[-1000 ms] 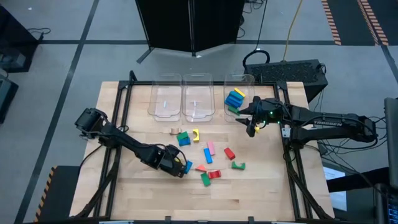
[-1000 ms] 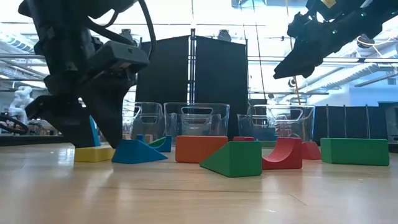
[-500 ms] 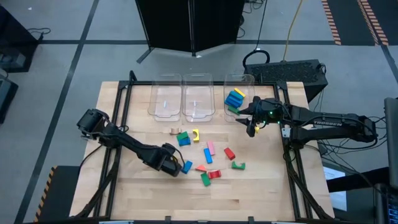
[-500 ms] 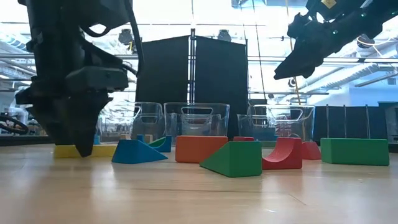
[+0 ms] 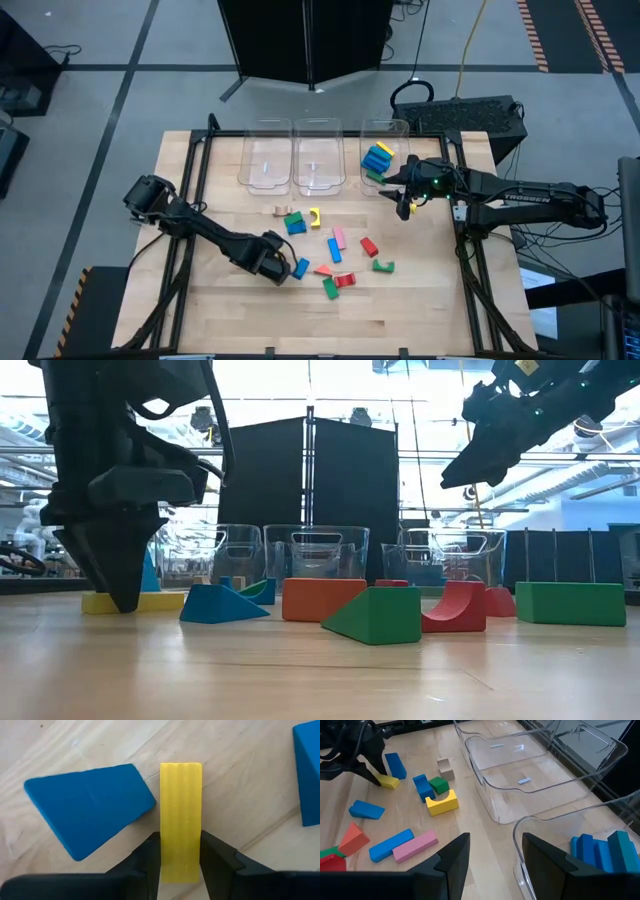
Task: Sort blocks by size
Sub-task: Put the yellow rectangular block into the right transparent bin
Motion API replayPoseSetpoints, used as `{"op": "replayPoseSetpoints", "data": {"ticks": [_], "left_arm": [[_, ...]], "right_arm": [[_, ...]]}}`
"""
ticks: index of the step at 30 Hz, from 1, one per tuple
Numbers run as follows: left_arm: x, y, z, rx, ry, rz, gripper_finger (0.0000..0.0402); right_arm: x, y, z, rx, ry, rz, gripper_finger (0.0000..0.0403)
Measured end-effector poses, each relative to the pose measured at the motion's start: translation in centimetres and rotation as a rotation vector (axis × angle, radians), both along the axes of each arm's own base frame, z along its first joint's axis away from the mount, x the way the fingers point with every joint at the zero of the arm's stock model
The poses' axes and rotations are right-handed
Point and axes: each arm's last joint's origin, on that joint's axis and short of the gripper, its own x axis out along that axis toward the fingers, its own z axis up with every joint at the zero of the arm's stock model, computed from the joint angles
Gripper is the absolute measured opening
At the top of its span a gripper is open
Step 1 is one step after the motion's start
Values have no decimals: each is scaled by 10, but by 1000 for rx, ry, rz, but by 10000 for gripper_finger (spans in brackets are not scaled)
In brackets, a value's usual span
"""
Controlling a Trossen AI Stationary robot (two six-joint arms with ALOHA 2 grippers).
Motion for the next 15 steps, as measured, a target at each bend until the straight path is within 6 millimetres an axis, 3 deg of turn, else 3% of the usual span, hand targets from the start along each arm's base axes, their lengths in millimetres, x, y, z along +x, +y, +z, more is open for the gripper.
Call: {"op": "replayPoseSetpoints", "data": {"ticks": [6,15], "left_arm": [[0,0,3,5,-7,-60,106],[-1,2,22,16,-93,-127,104]], "right_arm": [[0,1,0,1,0,6,169],[10,16,2,-46,-33,121,169]]}}
